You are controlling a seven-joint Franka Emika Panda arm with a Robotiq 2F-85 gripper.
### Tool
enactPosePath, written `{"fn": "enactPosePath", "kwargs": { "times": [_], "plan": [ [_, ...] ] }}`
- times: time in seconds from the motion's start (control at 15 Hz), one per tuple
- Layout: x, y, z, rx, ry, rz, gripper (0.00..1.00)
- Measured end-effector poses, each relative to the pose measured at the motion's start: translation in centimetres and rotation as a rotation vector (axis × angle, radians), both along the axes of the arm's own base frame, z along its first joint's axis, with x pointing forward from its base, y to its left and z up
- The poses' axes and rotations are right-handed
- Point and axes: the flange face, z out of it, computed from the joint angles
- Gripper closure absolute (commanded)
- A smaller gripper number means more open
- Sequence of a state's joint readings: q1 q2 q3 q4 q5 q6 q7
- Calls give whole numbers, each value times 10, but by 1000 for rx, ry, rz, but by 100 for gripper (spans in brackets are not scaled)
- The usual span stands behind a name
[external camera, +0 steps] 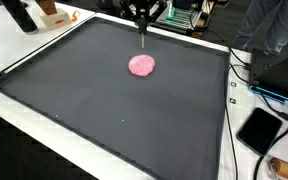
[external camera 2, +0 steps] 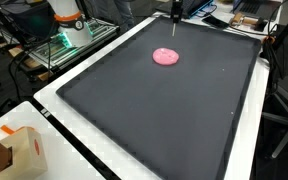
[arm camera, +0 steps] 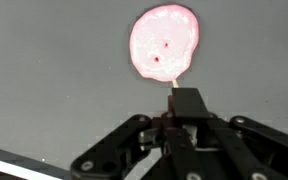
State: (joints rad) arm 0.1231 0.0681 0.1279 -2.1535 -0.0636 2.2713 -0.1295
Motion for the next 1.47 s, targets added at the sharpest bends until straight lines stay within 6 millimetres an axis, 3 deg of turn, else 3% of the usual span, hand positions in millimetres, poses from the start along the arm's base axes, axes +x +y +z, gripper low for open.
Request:
{"fn": "enactPosePath", "kwargs": {
  "times": [0.33,0.67,0.73,1.13,1.2,1.47],
  "plan": [
    [-16,12,45,-23,29,13,97],
    [-26,25,68,-36,44,13,97],
    [-27,27,71,-37,43,15,87],
    [-31,34,77,-35,31,17,87],
    [-31,34,77,-35,31,17,97],
    [-27,28,76,-18,38,-2,97]
  ]
}}
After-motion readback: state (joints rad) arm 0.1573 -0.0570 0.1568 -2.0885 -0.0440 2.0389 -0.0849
